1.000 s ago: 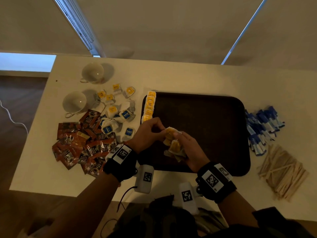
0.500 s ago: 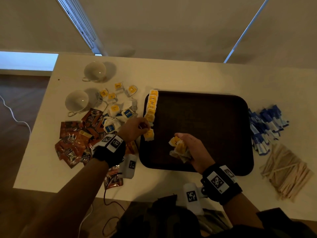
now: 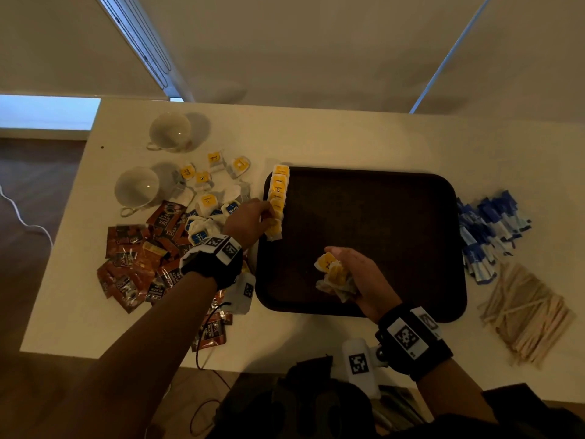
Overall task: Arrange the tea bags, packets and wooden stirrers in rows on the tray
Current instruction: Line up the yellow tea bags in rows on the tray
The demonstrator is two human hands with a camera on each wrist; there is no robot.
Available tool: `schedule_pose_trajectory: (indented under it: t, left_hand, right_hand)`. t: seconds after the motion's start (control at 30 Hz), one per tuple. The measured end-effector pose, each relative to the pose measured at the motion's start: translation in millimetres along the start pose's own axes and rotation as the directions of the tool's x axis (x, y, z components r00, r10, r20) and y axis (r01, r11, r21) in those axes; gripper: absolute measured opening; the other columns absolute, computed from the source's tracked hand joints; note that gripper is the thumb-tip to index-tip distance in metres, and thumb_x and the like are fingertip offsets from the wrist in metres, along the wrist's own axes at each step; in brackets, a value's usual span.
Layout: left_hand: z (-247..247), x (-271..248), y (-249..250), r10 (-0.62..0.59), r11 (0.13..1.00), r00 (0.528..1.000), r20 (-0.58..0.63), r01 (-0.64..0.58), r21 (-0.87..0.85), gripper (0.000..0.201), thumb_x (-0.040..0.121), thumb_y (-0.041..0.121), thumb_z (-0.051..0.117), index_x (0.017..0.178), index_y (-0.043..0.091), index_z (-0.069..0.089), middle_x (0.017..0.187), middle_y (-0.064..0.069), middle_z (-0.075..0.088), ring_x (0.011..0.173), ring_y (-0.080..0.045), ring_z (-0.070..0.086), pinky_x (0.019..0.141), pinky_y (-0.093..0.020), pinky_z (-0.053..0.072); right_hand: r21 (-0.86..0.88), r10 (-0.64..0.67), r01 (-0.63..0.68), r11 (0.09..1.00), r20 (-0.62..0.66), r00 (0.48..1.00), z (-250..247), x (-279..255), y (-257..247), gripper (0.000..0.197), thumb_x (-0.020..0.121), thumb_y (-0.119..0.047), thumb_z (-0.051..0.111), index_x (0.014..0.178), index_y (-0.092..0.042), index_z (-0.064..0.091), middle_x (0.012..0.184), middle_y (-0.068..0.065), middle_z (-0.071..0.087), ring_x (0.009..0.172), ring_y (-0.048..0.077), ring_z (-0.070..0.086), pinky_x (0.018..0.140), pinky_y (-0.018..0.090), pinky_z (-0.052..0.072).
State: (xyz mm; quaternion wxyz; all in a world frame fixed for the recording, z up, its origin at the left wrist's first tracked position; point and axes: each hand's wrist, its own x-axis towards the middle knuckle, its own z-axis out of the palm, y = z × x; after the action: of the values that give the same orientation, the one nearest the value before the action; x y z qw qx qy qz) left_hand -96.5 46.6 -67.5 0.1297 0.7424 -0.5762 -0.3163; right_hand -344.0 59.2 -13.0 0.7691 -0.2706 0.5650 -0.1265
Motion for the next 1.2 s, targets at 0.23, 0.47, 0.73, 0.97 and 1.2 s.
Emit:
schedule_pose_trajectory:
  t: [0.23, 0.47, 0.73, 0.97, 1.2]
  left_hand:
    - [8, -8, 7, 0.072, 0.994, 0.996, -0.06, -0.067, 0.09, 0.015, 0.087, 0.013, 0.059, 0.101, 0.008, 0.056, 0.105, -0.009, 0.049, 0.093, -0.022, 0.048, 0.074, -0.03, 0.04]
    - [23, -22, 8, 0.097, 0.972, 0.995, 0.002, -0.095, 0.216, 0.032, 0.087, 0.016, 0.06, 0.117, 0.006, 0.054, 0.117, -0.016, 0.049, 0.102, -0.029, 0.047, 0.083, -0.034, 0.039]
    - [16, -12, 6, 0.093, 0.95, 0.987, 0.128, -0.127, 0.284, 0.032, 0.087, 0.013, 0.06, 0.119, 0.007, 0.055, 0.121, -0.014, 0.048, 0.109, -0.029, 0.046, 0.09, -0.031, 0.034]
    - [13, -46, 51, 0.011, 0.966, 1.0, -0.019, -0.015, -0.26, 0.022, 0.087, 0.03, 0.063, 0.099, 0.012, 0.065, 0.098, 0.002, 0.062, 0.086, -0.006, 0.056, 0.072, -0.009, 0.038]
    - [22, -66, 62, 0.004, 0.857, 0.978, 0.21, 0.105, -0.505, 0.013, 0.085, 0.027, 0.065, 0.094, 0.017, 0.064, 0.091, 0.0, 0.067, 0.082, -0.012, 0.066, 0.073, -0.024, 0.055]
  right_hand:
    - [-0.016, -0.015, 0.015, 1.0, 0.003, 1.0, -1, 0, -1, 0.028, 0.095, -0.032, 0.049, 0.118, -0.018, 0.058, 0.116, 0.013, 0.061, 0.107, 0.038, 0.061, 0.075, 0.036, 0.053]
    - [-0.017, 0.002, -0.002, 1.0, 0.001, 1.0, -1, 2, 2, 0.027, 0.095, -0.034, 0.05, 0.117, -0.021, 0.059, 0.12, 0.013, 0.06, 0.107, 0.036, 0.061, 0.069, 0.033, 0.051]
    - [0.063, 0.041, -0.045, 0.997, 0.062, 0.997, 1, -1, -3, 0.03, 0.096, -0.032, 0.045, 0.121, -0.02, 0.057, 0.119, 0.012, 0.059, 0.102, 0.031, 0.064, 0.069, 0.03, 0.052]
    - [0.113, 0.011, -0.025, 0.993, 0.127, 0.992, 4, -4, -7, 0.032, 0.096, -0.03, 0.042, 0.122, -0.016, 0.055, 0.099, 0.015, 0.068, 0.089, 0.03, 0.067, 0.049, 0.023, 0.046]
    - [0.057, 0.006, -0.013, 0.998, 0.132, 0.991, 11, -3, -3, 0.034, 0.094, -0.033, 0.047, 0.122, -0.017, 0.057, 0.115, 0.017, 0.065, 0.094, 0.031, 0.066, 0.075, 0.036, 0.045]
